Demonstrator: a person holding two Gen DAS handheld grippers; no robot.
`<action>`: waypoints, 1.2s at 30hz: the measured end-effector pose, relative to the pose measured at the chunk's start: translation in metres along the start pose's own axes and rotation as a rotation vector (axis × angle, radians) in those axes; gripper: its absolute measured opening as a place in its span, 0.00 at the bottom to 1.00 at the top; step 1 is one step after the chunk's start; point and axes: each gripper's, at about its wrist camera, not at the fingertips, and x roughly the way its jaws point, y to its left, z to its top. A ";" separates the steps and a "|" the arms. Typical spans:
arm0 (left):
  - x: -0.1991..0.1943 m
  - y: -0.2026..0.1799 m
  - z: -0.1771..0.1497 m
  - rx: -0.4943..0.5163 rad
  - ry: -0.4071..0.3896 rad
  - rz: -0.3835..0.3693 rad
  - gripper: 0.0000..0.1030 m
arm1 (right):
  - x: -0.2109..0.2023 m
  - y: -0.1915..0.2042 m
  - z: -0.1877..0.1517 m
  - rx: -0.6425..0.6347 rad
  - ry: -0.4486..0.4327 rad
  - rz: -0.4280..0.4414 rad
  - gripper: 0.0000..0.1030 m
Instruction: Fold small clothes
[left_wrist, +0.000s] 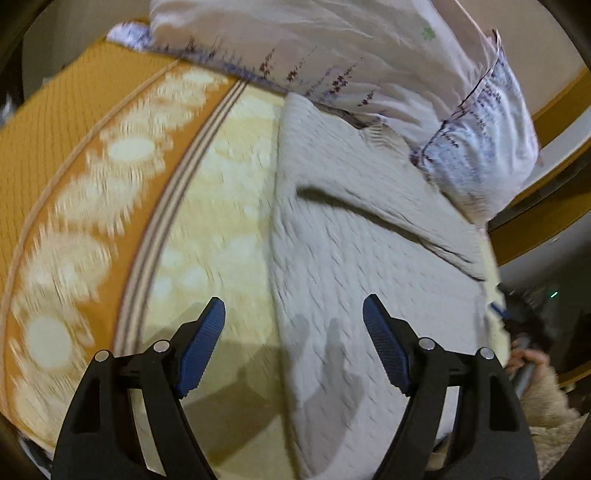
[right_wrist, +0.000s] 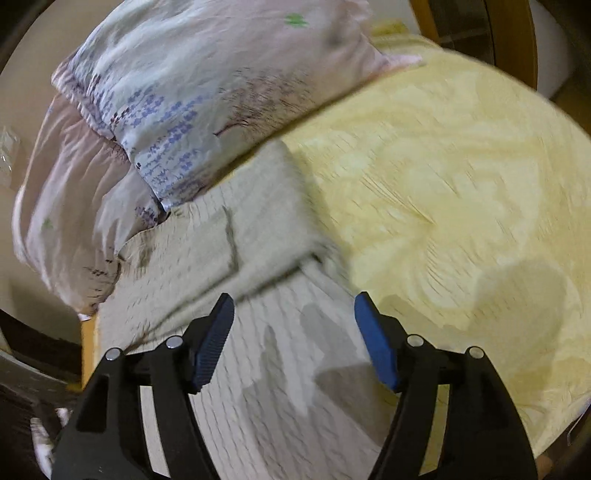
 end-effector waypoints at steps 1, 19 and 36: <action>0.000 0.000 -0.005 -0.013 0.004 -0.009 0.75 | -0.001 -0.007 0.001 0.020 0.012 0.012 0.62; -0.002 -0.014 -0.067 -0.181 0.075 -0.287 0.60 | -0.001 -0.048 -0.050 0.056 0.343 0.386 0.41; -0.010 -0.037 -0.092 -0.084 0.204 -0.235 0.60 | -0.014 -0.026 -0.108 -0.128 0.521 0.418 0.12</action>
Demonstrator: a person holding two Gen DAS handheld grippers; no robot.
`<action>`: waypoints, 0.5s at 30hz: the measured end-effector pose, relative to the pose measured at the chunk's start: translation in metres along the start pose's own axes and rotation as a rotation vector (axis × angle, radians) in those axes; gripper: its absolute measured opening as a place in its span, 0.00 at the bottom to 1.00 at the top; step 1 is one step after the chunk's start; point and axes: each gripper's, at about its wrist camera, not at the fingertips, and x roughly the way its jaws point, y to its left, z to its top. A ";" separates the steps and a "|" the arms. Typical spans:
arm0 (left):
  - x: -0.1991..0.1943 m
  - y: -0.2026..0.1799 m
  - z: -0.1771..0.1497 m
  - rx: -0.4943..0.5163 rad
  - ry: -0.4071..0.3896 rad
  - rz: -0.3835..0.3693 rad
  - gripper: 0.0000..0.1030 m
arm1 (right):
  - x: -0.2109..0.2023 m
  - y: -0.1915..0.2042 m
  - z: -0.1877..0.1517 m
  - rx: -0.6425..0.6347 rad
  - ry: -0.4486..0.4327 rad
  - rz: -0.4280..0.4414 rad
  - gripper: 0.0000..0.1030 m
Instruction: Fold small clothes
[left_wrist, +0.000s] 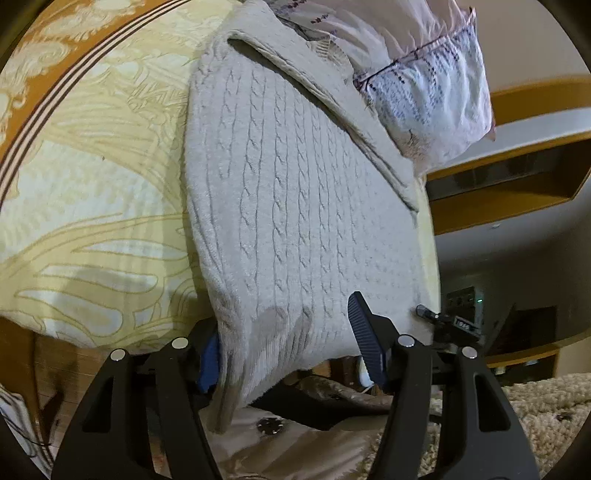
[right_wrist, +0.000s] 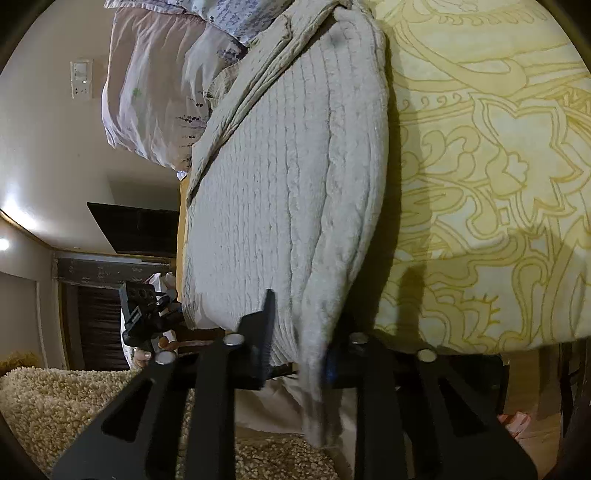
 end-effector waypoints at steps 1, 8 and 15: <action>0.000 -0.003 0.000 0.013 -0.002 0.025 0.60 | 0.000 0.003 -0.001 -0.017 -0.002 -0.012 0.09; 0.006 -0.002 0.003 0.024 0.002 0.178 0.09 | -0.002 0.010 -0.003 -0.083 -0.032 -0.063 0.07; 0.003 0.001 0.002 0.006 0.017 0.171 0.06 | -0.007 0.013 -0.002 -0.117 -0.062 -0.078 0.07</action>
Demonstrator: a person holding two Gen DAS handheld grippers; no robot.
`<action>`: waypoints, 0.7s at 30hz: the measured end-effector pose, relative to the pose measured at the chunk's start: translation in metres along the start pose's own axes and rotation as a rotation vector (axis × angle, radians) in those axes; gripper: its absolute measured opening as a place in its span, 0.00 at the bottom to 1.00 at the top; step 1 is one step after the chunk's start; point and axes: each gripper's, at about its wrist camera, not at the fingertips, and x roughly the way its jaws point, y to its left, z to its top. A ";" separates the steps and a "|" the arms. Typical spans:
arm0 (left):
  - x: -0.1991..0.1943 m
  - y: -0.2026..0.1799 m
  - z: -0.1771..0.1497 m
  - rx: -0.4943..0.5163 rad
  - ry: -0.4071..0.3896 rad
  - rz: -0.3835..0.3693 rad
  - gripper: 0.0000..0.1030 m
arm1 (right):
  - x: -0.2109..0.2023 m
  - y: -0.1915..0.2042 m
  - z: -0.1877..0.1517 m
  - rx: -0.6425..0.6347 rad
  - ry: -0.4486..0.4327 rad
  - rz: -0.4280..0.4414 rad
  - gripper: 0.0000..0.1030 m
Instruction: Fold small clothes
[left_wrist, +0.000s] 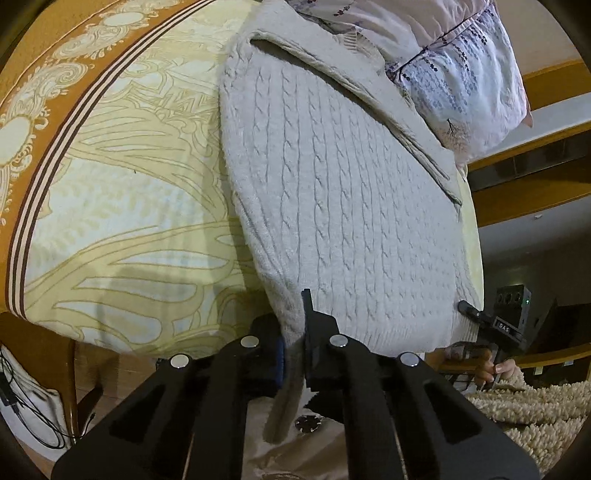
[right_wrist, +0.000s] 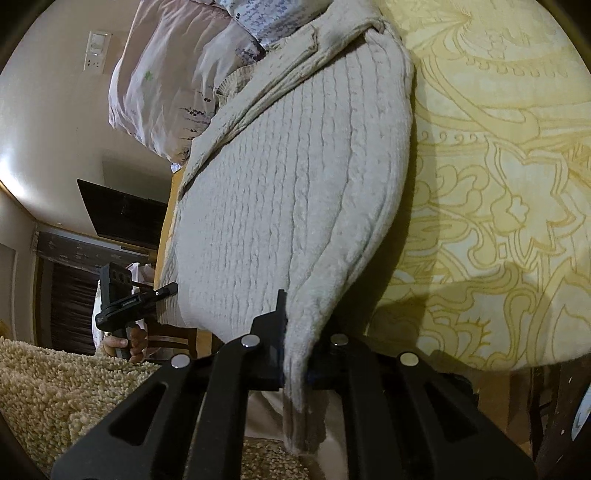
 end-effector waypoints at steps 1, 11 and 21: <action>-0.001 0.000 0.000 -0.003 -0.005 -0.003 0.06 | -0.002 0.002 0.001 -0.008 -0.013 -0.002 0.07; -0.019 -0.017 0.019 0.054 -0.116 0.013 0.05 | -0.019 0.023 0.027 -0.110 -0.161 -0.050 0.06; -0.037 -0.036 0.049 0.129 -0.259 0.081 0.05 | -0.034 0.045 0.054 -0.180 -0.321 -0.135 0.06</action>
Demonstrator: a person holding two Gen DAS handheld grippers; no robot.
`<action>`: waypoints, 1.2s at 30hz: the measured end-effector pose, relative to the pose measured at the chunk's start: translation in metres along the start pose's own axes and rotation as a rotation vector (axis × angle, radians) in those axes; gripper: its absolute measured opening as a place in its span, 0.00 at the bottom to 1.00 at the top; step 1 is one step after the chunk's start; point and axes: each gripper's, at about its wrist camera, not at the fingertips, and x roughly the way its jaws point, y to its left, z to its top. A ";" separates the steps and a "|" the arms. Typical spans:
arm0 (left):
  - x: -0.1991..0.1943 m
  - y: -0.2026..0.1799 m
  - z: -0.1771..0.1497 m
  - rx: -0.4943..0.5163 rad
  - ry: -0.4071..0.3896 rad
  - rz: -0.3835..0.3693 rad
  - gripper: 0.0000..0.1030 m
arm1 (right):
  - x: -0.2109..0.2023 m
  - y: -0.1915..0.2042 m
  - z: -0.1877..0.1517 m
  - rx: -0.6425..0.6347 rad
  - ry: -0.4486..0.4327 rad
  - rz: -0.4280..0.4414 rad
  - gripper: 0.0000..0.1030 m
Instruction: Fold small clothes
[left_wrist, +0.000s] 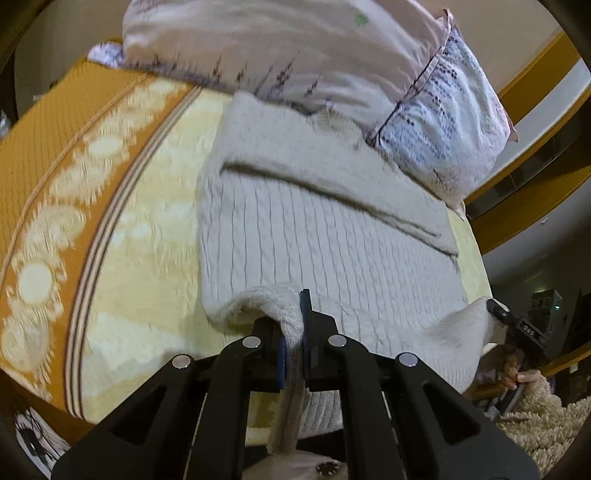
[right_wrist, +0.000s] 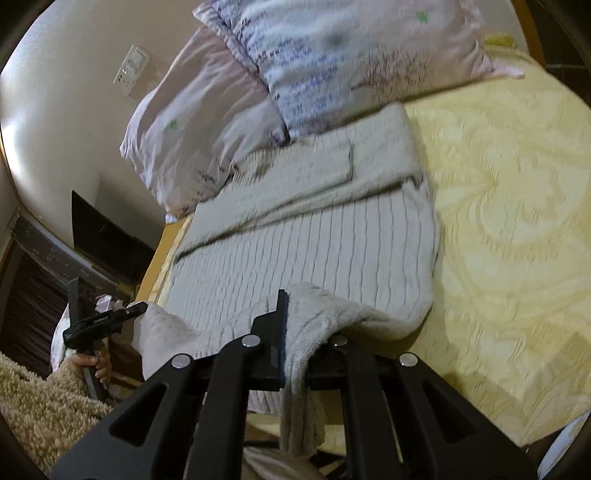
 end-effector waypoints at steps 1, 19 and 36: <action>-0.001 -0.001 0.005 0.000 -0.017 0.004 0.05 | 0.000 0.002 0.002 0.000 -0.016 -0.005 0.06; 0.000 -0.011 0.072 0.001 -0.189 -0.026 0.05 | -0.006 0.018 0.055 -0.026 -0.201 0.021 0.06; 0.074 0.003 0.153 -0.071 -0.215 -0.033 0.05 | 0.061 -0.010 0.123 0.091 -0.235 -0.032 0.06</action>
